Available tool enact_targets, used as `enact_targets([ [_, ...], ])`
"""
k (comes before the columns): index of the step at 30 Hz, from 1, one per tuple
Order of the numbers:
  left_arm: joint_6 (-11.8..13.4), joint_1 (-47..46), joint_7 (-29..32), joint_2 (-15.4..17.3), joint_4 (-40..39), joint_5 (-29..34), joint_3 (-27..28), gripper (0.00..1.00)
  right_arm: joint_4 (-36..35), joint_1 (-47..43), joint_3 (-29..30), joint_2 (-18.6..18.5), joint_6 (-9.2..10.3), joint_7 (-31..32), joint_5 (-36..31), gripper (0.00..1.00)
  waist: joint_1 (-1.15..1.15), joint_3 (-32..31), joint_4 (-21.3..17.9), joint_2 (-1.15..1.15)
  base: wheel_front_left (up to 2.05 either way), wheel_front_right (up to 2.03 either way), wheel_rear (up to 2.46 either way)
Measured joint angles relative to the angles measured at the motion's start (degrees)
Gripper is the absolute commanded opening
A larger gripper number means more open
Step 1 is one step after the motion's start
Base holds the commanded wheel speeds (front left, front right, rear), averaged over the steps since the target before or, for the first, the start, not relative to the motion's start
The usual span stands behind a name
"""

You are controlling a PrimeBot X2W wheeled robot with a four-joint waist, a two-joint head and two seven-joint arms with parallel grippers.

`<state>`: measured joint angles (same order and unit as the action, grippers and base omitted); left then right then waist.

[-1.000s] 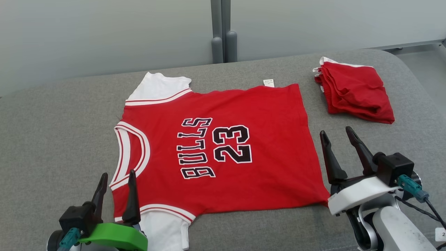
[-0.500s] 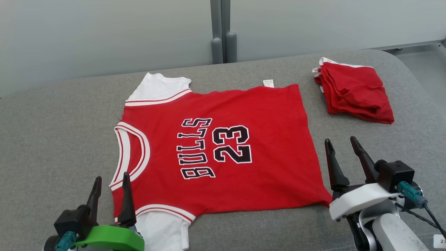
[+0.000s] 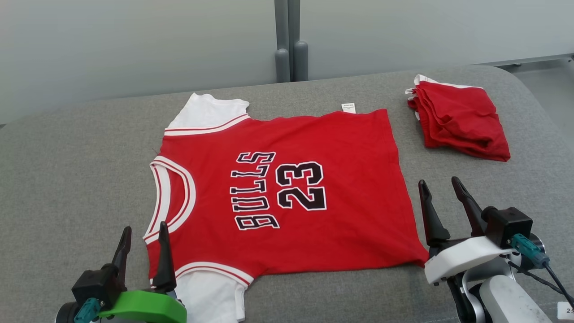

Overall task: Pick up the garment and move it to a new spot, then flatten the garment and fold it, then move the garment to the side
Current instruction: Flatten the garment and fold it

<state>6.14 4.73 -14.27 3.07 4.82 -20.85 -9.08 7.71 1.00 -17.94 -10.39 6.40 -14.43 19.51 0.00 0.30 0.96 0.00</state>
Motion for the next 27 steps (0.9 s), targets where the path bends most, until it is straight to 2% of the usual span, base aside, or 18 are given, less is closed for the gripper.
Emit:
enact_targets([
  [8,0.0,0.9,-0.1,-0.1,0.3,0.0,0.0,1.00,0.2,-0.3,0.7,0.3,-0.60,0.0,-0.4,1.00,0.00,-0.2,0.3,0.00,0.00,0.00,0.00],
  [13,-0.1,4.2,0.6,-0.1,3.2,-1.4,-1.8,1.00,0.5,-1.3,1.9,0.1,-0.75,0.0,-0.5,1.00,0.00,-0.1,1.0,0.00,0.00,0.00,0.00],
  [20,-3.4,7.7,4.7,-0.1,4.4,-6.0,-3.8,1.00,0.5,-2.0,3.0,-0.2,-0.76,0.0,-0.9,1.00,0.00,0.5,3.0,0.00,0.00,0.00,0.00],
  [25,-5.5,8.9,8.1,0.1,5.9,-7.1,-5.0,1.00,0.4,-2.0,3.0,-0.1,-0.86,0.0,-1.5,1.00,0.00,1.2,4.7,0.00,0.00,0.00,0.00],
  [27,-6.2,9.5,9.0,0.3,6.5,-7.5,-5.1,1.00,0.5,-1.8,2.6,-0.1,-1.55,0.0,-1.7,1.00,0.00,1.6,5.2,0.00,0.00,0.00,0.00],
])
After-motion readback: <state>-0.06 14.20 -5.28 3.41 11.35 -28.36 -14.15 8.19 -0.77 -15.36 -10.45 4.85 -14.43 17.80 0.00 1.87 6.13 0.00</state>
